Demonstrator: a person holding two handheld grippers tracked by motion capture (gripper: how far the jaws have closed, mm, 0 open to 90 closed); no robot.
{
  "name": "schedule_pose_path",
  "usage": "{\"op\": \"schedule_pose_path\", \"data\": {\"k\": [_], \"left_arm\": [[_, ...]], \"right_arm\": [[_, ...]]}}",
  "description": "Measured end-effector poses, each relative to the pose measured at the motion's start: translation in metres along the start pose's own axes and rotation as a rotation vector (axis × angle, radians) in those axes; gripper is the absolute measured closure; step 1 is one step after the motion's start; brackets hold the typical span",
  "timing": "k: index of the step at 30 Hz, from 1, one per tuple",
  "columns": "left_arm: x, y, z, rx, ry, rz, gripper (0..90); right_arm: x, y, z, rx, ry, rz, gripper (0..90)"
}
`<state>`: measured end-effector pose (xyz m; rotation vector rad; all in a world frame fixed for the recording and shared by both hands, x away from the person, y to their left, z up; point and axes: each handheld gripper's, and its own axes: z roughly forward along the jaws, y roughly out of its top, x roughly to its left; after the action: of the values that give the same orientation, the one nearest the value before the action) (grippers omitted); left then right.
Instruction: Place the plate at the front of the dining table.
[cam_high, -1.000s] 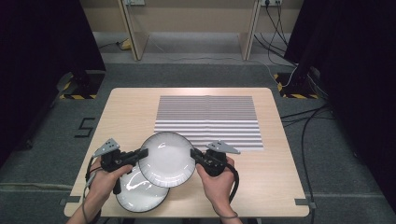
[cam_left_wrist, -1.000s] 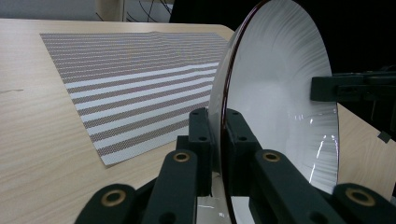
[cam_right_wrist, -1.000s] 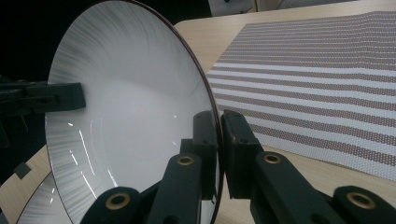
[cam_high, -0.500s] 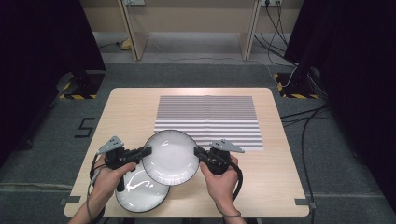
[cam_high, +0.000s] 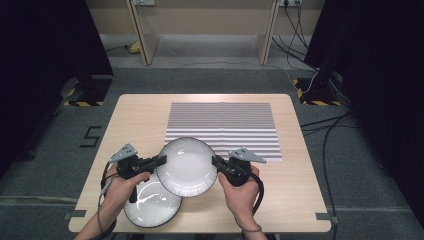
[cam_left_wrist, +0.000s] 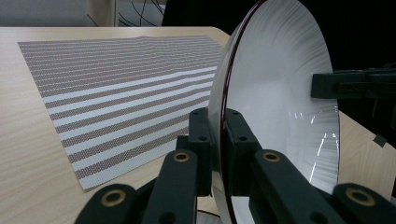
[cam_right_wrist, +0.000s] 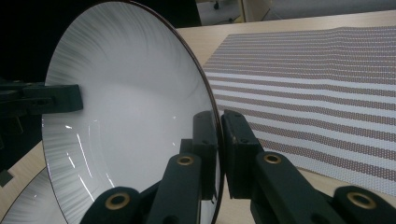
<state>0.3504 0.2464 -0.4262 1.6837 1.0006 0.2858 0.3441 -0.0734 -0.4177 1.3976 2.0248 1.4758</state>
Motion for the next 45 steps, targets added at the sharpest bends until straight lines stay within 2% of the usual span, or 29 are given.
{"op": "schedule_pose_path", "data": {"k": [45], "left_arm": [[-0.013,0.019,0.028,0.013,-0.03,0.028,83.0]], "right_arm": [[-0.02,0.009,-0.016,-0.038,-0.055,0.029,83.6]]}}
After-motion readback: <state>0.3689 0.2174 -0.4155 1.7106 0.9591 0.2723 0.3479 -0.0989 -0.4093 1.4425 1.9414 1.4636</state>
